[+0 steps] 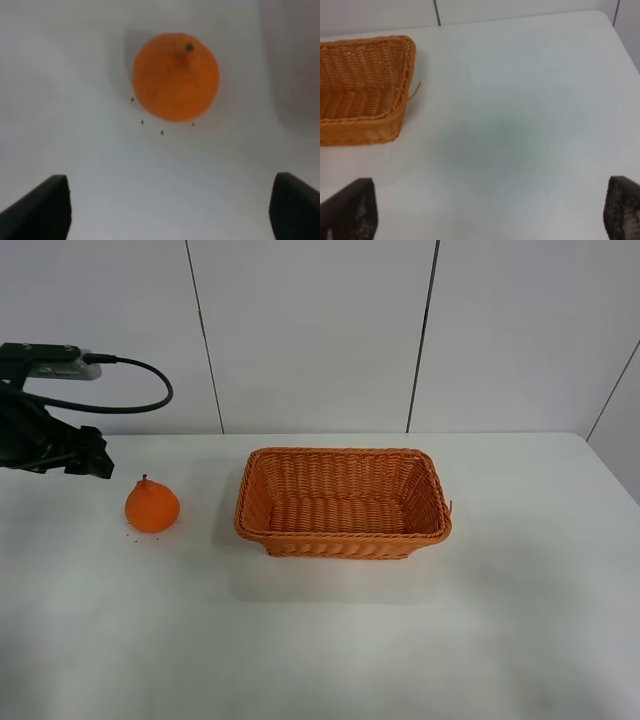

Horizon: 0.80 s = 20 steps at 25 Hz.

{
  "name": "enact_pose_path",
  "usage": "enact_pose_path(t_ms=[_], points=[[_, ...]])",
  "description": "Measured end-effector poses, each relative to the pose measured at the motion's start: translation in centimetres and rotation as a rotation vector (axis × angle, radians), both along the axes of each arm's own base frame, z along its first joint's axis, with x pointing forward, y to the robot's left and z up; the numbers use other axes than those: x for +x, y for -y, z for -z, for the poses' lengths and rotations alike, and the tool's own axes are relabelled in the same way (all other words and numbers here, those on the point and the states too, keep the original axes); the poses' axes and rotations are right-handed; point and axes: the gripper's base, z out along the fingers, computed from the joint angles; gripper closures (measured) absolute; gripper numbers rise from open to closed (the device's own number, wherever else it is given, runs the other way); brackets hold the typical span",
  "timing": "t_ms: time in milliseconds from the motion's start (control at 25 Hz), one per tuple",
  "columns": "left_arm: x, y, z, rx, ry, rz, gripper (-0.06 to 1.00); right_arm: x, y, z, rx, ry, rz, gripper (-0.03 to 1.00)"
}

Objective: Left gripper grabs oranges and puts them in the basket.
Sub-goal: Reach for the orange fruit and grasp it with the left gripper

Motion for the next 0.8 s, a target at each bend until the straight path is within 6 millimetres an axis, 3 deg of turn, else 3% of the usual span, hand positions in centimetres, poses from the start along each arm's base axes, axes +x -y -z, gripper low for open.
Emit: enact_pose_path(t_ms=[80,160,320,520,800], points=[[3.1,0.0,2.0,0.003,-0.047,0.005,0.04,0.0,0.0,0.0,0.0,0.0,0.0,0.27],[3.9,0.0,2.5,0.004,-0.057,0.005,0.04,0.0,0.0,0.0,0.0,0.0,0.0,0.27],[6.4,0.0,5.7,0.016,-0.125,0.026,0.04,0.0,0.0,0.0,0.0,0.0,0.0,0.27],[7.9,0.4,9.6,-0.007,-0.194,0.057,0.04,0.0,0.0,0.0,0.0,0.0,0.0,0.27],[9.9,0.5,12.5,-0.019,-0.208,0.075,0.04,0.0,0.0,0.0,0.0,0.0,0.0,0.27]])
